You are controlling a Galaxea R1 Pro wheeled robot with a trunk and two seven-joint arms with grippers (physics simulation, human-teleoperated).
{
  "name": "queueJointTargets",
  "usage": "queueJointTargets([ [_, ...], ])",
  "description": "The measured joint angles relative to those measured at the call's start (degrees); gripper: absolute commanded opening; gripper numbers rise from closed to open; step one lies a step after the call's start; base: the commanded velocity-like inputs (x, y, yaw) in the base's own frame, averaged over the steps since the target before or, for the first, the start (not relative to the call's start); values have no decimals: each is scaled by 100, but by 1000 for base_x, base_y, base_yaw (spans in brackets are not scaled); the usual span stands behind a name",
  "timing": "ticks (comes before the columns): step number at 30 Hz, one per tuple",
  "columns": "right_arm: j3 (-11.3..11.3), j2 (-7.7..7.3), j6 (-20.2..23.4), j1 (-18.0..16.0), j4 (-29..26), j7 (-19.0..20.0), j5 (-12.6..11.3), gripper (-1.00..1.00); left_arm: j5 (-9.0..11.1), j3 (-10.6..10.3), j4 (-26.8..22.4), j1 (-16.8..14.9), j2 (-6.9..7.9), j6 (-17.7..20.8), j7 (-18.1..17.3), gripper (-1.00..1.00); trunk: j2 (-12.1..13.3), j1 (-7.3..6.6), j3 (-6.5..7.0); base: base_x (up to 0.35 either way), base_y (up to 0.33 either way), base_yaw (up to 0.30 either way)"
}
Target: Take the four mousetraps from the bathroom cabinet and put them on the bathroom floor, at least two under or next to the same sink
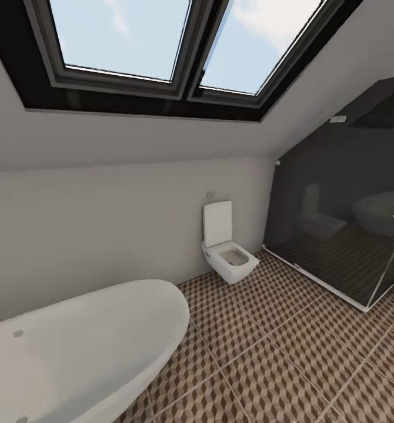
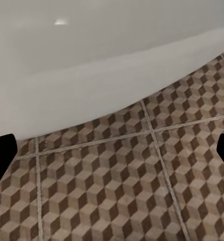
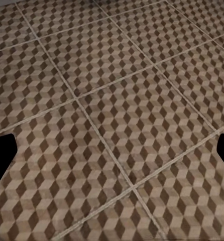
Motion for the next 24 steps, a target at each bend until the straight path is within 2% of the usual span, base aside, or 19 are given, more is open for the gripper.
queueJointTargets([
  [24,31,4,43,0,7,-16,21,100,-12,3,1,0,44,-5,16,100,0,0,0,0,0,-297],
])
